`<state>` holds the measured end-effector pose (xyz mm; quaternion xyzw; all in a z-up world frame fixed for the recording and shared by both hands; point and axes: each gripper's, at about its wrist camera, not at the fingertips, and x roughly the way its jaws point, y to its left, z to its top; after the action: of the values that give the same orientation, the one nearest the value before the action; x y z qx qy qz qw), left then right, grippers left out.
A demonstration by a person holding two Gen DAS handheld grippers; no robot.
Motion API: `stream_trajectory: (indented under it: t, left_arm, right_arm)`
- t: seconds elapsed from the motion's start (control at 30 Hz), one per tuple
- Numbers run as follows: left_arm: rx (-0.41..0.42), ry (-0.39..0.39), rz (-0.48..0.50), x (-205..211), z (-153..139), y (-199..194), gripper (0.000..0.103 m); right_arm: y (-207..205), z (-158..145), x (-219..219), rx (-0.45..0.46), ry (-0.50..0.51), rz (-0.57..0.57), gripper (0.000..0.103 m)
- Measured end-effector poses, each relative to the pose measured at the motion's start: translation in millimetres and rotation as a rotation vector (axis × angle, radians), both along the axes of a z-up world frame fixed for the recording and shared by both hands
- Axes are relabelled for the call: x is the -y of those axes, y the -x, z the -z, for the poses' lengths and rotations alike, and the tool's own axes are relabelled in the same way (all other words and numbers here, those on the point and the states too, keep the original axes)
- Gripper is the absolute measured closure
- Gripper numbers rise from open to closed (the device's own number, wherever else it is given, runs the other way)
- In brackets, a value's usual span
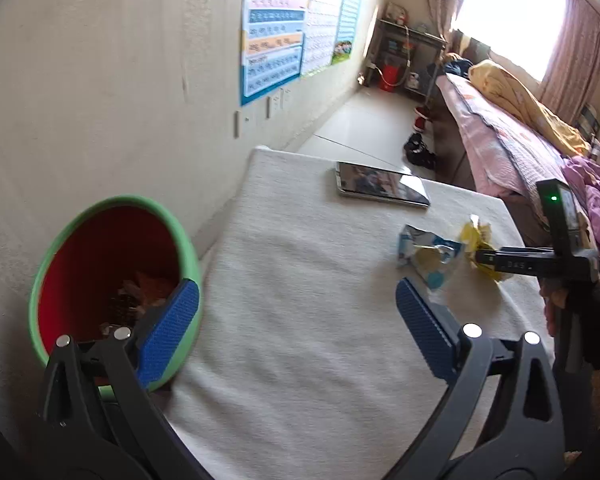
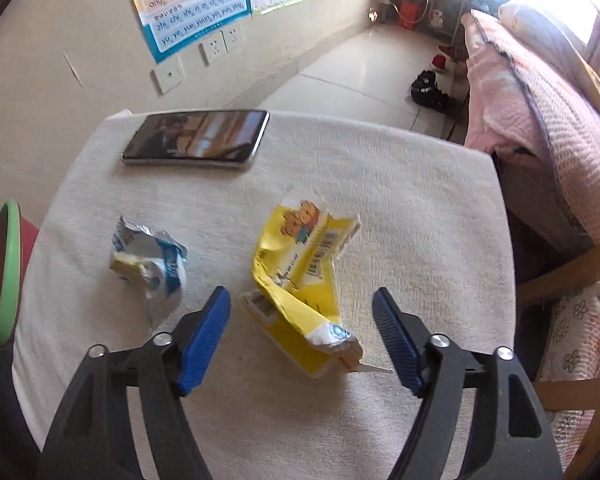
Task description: Collect trash
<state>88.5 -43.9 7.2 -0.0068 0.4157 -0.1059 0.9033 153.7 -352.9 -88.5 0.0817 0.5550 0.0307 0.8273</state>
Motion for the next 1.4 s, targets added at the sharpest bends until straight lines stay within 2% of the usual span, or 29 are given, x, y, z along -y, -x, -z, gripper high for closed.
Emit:
stream_trajectory:
  t: [0.03,0.07,0.17,0.23,0.4,0.57,0.67,0.73,0.77,0.87,0.9,0.97,1.03,1.1,1.23,1.27,1.3,1.33,1.4]
  left_arm:
    - [-0.017,0.013,0.028,14.0,2.4,-3.8,0.007]
    - [-0.035,0.028,0.054,27.4,5.5,-9.0,0.007]
    - [-0.083,0.046,0.124,68.9,15.3,-27.3,0.010]
    - [-0.108,0.040,0.151,91.6,23.7,-41.0,0.013]
    - [-0.177,0.100,0.133,125.2,40.6,-82.9,0.014]
    - [-0.232,-0.005,0.194,160.2,67.6,-106.4,0.014]
    - [-0.299,-0.052,0.212,171.0,89.4,-111.1,0.015]
    - [-0.341,-0.043,0.224,173.1,100.0,-110.8,0.022]
    - [-0.359,-0.037,0.231,173.3,104.8,-109.6,0.033]
    - [-0.388,0.022,0.222,162.8,110.0,-104.5,0.048]
    - [-0.385,0.027,0.213,158.8,108.6,-102.0,0.056]
    - [-0.381,0.073,0.218,148.6,103.9,-96.6,0.081]
    - [-0.362,0.077,0.209,139.5,95.7,-89.4,0.095]
    - [-0.326,0.063,0.208,130.7,86.1,-79.6,0.099]
    - [-0.294,0.067,0.198,107.4,74.0,-59.6,0.100]
    - [-0.295,0.079,0.190,101.1,72.0,-56.1,0.100]
    - [-0.296,0.086,0.184,96.7,70.2,-53.4,0.100]
    - [-0.295,0.088,0.180,91.4,69.1,-49.4,0.100]
    - [-0.289,0.081,0.172,79.1,66.9,-39.0,0.100]
  right_arm:
    - [3.4,3.2,0.8,-0.002,-0.018,0.000,0.058]
    - [7.5,4.1,1.0,-0.002,-0.022,-0.004,0.069]
    - [27.7,-6.5,2.2,0.047,-0.065,0.015,0.077]
    - [43.8,-16.1,3.2,0.085,-0.108,0.041,0.077]
    - [76.0,-22.7,3.9,0.127,-0.137,0.079,0.082]
    - [86.3,-15.1,3.2,0.108,-0.175,0.084,0.082]
    - [84.0,-14.5,-1.3,0.100,-0.176,0.074,0.077]
    - [83.2,-15.4,-3.2,0.104,-0.169,0.075,0.074]
    - [83.2,-16.3,-2.5,0.109,-0.170,0.079,0.068]
    - [85.0,-21.1,5.7,0.130,-0.181,0.105,0.054]
    - [85.3,-22.8,8.4,0.135,-0.186,0.111,0.054]
    - [84.4,-23.4,12.6,0.134,-0.185,0.117,0.047]
    - [81.6,-19.4,14.4,0.111,-0.187,0.119,0.043]
    - [79.1,-15.9,13.9,0.095,-0.197,0.119,0.043]
    - [68.6,-5.8,7.5,0.062,-0.274,0.120,0.043]
    - [66.8,-3.7,5.3,0.053,-0.274,0.121,0.047]
    - [65.3,-1.8,1.7,0.041,-0.261,0.117,0.065]
    - [64.8,-0.4,-1.8,0.026,-0.251,0.107,0.075]
    - [68.1,-3.4,-7.8,0.033,-0.248,0.088,0.075]
